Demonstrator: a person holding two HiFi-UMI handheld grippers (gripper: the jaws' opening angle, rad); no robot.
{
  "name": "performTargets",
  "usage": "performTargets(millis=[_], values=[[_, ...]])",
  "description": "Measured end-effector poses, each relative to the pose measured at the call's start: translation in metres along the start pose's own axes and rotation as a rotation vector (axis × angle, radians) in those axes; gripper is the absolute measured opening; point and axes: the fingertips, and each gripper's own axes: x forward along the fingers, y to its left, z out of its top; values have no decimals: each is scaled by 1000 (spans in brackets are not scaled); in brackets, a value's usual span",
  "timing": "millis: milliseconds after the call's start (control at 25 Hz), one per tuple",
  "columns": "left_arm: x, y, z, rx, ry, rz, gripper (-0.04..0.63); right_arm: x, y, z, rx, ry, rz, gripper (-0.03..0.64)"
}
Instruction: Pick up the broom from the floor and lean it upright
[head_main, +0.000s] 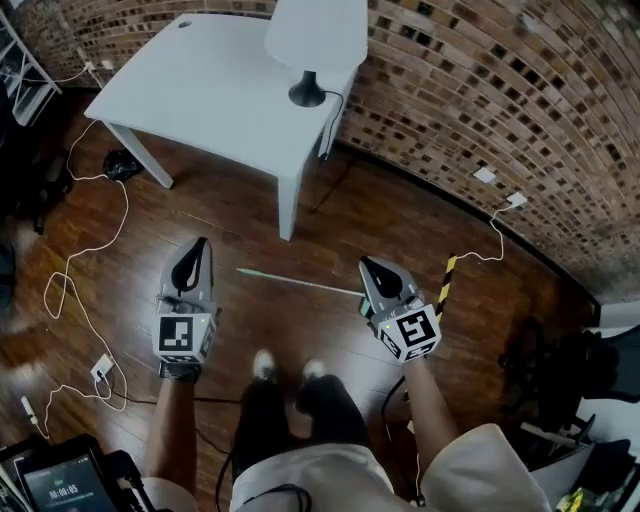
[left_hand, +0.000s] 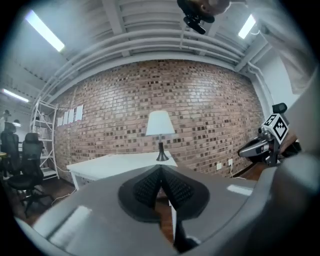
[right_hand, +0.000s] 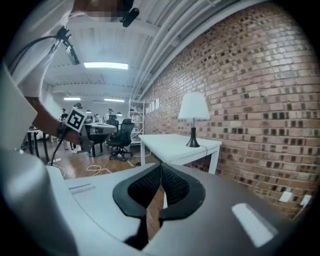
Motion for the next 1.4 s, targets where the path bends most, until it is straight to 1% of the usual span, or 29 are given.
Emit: performTargets(millis=[160, 280, 400, 520, 640, 760, 840, 960, 1080, 1160, 1240, 1320, 1400], values=[[11, 41, -106, -1, 40, 55, 2, 93, 16, -97, -25, 49, 66, 20], [18, 52, -171, 9, 56, 53, 2, 138, 29, -164, -35, 76, 118, 29], [26, 55, -234, 6, 75, 39, 2, 170, 39, -226, -46, 101, 163, 38], [33, 52, -300, -22, 117, 31, 2, 203, 43, -290, -55, 126, 176, 46], [36, 46, -364, -9, 99, 31, 2, 233, 45, -346, -68, 150, 189, 52], [37, 37, -425, -32, 133, 34, 2, 257, 51, -401, -90, 163, 220, 58], [40, 34, -461, -18, 133, 36, 2, 270, 54, -437, -99, 173, 243, 58], [45, 32, -509, 1, 132, 43, 2, 288, 57, -484, -103, 194, 263, 66], [46, 32, -551, -5, 149, 48, 2, 306, 63, -529, -100, 229, 295, 75], [45, 32, -574, -10, 158, 52, 2, 317, 73, -562, -114, 276, 357, 81], [44, 30, -588, -13, 173, 55, 2, 325, 84, -590, -131, 331, 435, 87], [44, 27, -595, -11, 197, 52, 2, 332, 96, -607, -150, 380, 510, 94], [41, 25, -602, -6, 225, 44, 2, 339, 107, -622, -183, 416, 558, 101]])
